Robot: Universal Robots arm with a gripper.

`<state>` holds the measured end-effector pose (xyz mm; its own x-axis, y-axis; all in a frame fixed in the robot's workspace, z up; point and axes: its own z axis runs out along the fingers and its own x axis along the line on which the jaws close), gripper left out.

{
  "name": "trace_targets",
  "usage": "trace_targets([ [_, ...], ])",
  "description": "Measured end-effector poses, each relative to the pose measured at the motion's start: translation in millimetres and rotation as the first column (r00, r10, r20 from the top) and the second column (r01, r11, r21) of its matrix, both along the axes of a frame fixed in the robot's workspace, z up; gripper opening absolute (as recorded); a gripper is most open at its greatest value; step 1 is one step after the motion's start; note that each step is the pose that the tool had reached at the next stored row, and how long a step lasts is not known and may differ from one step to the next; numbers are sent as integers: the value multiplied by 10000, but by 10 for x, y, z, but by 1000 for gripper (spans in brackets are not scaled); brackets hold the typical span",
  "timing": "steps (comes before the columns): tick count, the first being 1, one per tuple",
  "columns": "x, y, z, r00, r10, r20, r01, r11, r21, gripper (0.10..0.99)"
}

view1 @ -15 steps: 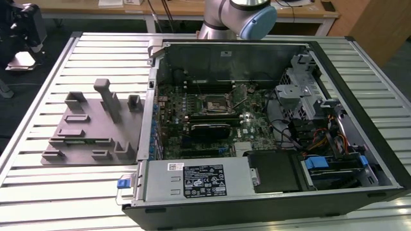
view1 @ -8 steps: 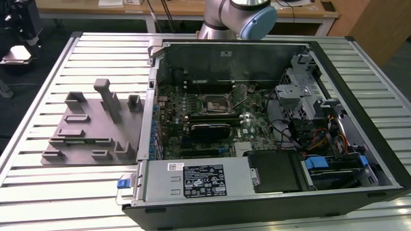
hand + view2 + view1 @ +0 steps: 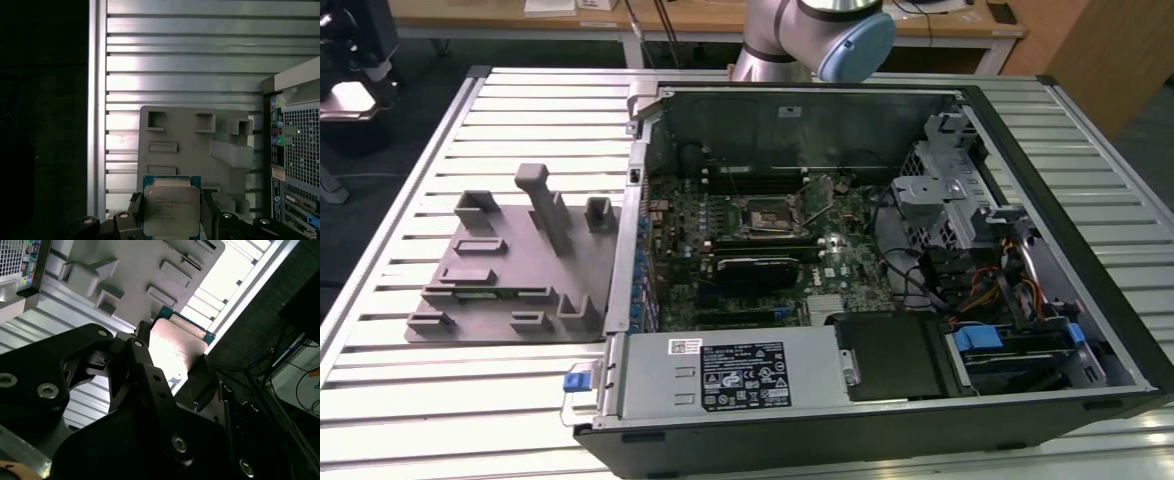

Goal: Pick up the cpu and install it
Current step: 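Pick up the cpu and move it towards the insertion slot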

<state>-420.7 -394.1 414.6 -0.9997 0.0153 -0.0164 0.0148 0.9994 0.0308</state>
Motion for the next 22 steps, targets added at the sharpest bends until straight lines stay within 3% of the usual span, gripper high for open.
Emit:
trace_targets([
  [13,0,5,239,10000,0,18,0,10000,0,545],
  [18,5,6,244,10000,0,15,0,10000,-1,545],
  [22,73,5,242,10000,0,17,0,10000,-1,545],
])
